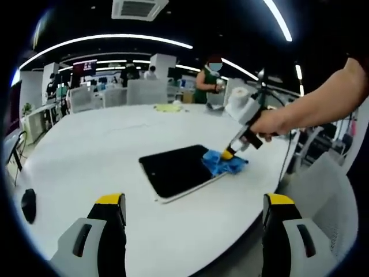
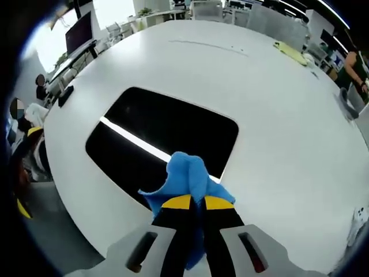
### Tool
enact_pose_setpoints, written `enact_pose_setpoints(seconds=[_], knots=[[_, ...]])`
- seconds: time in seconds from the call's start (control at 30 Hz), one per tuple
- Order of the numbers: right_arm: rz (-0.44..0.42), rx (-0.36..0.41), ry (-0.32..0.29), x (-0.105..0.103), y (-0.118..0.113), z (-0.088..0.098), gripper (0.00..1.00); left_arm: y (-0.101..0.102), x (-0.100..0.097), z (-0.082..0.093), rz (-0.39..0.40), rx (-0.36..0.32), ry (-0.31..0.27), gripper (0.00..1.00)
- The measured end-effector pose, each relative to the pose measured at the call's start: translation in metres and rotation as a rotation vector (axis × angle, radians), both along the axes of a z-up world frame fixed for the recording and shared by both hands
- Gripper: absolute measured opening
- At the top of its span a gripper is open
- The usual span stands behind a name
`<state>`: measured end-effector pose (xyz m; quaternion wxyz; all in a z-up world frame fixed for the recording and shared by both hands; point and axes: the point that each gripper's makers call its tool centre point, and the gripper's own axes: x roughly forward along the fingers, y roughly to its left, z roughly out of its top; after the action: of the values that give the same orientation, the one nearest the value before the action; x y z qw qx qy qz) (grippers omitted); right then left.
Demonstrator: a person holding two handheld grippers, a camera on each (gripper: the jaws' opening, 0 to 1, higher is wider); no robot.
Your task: Wipe the mirror surface with the cleaning cloth until all visible marks leave the cleaned area.
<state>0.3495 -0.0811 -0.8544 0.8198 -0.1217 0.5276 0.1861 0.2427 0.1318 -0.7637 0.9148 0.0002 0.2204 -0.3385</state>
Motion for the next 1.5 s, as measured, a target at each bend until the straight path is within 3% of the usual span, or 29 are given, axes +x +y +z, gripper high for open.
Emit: enact_pose_setpoints(seconds=[0.4, 1.5], knots=[[-0.024, 0.037, 0.006, -0.002, 0.016, 0.001, 0.01, 0.001, 0.000, -0.001, 0.005, 0.000, 0.006, 1.00], [0.078, 0.127, 0.013, 0.002, 0.114, 0.001, 0.02, -0.001, 0.000, -0.004, -0.005, 0.015, 0.014, 1.00]])
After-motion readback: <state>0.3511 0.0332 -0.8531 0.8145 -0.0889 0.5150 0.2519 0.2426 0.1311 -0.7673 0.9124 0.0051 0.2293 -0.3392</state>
